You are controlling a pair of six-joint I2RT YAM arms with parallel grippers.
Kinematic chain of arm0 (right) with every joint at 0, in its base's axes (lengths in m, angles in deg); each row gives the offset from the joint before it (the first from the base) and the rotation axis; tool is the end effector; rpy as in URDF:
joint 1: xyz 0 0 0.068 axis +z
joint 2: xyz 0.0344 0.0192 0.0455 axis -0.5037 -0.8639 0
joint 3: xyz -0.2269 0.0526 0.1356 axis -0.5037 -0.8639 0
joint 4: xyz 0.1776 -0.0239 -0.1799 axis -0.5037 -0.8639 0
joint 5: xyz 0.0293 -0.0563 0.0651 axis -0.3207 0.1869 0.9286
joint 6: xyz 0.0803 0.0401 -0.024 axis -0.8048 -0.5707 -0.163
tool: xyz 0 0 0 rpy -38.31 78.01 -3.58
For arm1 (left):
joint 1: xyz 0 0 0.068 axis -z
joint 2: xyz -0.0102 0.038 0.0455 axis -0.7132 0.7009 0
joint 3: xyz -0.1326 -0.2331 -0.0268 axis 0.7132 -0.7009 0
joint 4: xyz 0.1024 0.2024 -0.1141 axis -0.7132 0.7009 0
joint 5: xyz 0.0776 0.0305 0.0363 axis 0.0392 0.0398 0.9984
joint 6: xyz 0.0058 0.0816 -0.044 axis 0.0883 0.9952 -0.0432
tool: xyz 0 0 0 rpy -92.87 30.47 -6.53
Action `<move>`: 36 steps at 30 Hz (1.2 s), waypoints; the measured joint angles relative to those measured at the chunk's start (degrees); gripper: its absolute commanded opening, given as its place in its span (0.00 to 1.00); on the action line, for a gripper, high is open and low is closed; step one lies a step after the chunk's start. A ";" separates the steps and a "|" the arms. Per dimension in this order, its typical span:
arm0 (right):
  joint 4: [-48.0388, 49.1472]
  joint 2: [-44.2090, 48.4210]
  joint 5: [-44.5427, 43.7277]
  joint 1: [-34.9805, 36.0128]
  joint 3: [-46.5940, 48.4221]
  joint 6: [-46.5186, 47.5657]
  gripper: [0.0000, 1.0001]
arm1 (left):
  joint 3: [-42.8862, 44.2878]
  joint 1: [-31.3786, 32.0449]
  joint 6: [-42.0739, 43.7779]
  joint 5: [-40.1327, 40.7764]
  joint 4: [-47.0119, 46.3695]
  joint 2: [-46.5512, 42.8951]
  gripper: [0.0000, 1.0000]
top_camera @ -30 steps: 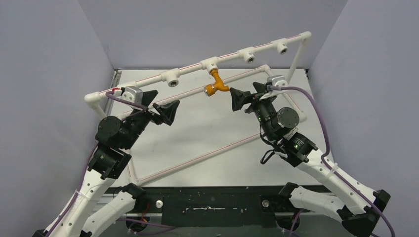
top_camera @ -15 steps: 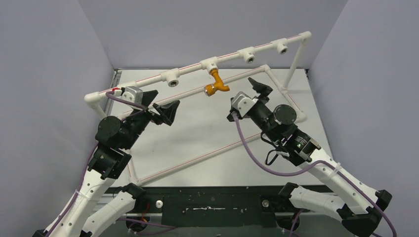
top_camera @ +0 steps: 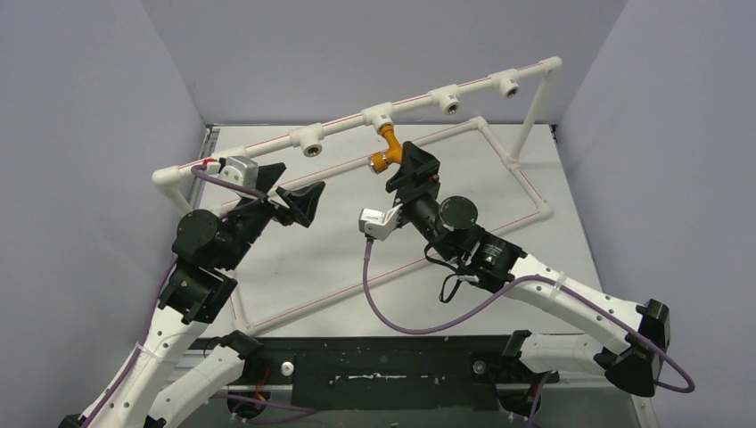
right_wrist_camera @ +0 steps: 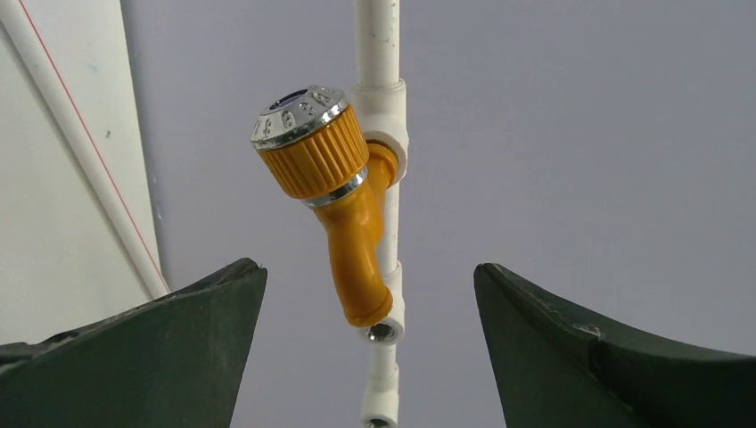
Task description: Install the water faucets
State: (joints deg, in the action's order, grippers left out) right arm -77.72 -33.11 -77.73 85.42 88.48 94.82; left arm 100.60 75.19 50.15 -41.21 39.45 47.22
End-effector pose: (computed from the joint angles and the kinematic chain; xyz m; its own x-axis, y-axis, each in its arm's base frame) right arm 0.1905 0.2390 0.3810 0.6550 -0.7449 -0.1271 -0.0913 0.0890 -0.9918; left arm 0.1720 -0.1012 0.4203 0.0554 -0.2586 -0.9644 0.5439 0.8178 -0.1881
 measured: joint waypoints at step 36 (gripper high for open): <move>19.37 -11.23 -4.83 -0.50 0.87 -11.63 0.00 | 0.00 0.37 0.00 -0.09 0.02 -0.07 0.97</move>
State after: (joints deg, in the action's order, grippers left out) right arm -58.35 -44.34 -82.56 84.92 89.36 83.19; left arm 100.60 75.56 50.15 -41.30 39.47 47.16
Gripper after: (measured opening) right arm 0.276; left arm 0.974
